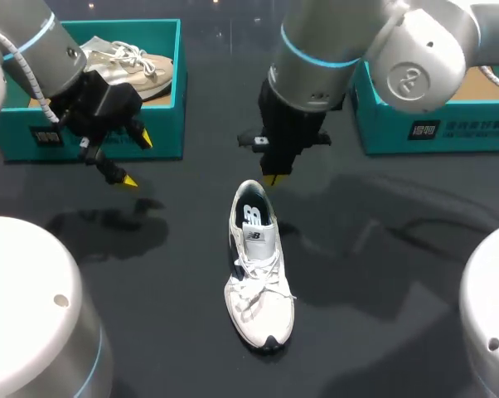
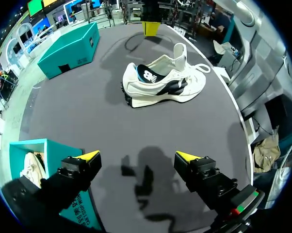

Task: Take the shoe out of the shoebox, open the shoe tongue, remove and reinsert the insole, then place the shoe into the shoebox

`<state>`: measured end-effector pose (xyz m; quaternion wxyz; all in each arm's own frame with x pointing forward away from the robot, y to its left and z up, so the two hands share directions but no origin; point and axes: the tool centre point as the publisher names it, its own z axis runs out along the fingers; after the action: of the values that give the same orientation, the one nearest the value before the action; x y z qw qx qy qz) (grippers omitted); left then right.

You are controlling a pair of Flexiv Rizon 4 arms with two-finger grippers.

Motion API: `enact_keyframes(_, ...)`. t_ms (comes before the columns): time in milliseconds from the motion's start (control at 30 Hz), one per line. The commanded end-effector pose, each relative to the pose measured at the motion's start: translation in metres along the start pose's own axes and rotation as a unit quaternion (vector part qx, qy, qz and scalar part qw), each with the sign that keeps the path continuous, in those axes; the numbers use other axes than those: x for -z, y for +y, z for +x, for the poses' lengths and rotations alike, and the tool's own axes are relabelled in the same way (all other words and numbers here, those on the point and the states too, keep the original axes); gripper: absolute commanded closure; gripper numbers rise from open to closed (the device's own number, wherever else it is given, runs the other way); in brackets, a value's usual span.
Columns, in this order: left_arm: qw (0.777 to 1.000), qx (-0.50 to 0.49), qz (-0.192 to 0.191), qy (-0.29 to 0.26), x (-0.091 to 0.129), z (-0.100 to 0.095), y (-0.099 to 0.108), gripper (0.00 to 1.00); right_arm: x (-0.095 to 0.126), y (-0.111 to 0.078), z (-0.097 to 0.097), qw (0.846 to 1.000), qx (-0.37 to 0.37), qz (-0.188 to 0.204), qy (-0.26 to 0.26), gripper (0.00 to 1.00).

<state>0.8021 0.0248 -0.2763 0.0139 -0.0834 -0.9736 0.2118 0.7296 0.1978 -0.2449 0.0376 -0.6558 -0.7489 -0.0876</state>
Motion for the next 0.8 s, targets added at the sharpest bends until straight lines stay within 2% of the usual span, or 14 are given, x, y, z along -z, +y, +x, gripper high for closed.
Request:
enact_keyframes(33,1.000,-0.011,0.001,0.011,0.009,-0.010,0.009,0.00,-0.018,-0.003,0.038,0.993,-0.024,-0.046,-0.106,1.00)
enact_keyframes(67,1.000,-0.011,0.001,0.011,0.009,-0.010,0.009,0.00,-0.019,-0.006,0.040,0.991,-0.024,-0.060,-0.117,1.00)
enact_keyframes(433,1.000,-0.011,0.001,0.011,0.009,-0.010,0.009,0.00,-0.019,-0.006,0.040,0.991,-0.024,-0.060,-0.117,1.00)
enact_keyframes(533,1.000,-0.022,0.003,0.018,0.008,-0.010,0.010,0.00,-0.033,-0.003,0.040,0.990,-0.030,-0.055,-0.127,1.00)
enact_keyframes(733,0.999,-0.044,0.007,0.024,0.015,-0.010,0.013,0.00,-0.048,-0.008,0.035,0.987,-0.045,-0.076,-0.133,1.00)
enact_keyframes(800,0.998,-0.061,0.001,0.017,0.017,-0.006,0.016,0.00,-0.054,-0.012,0.032,0.980,-0.066,-0.103,-0.156,1.00)
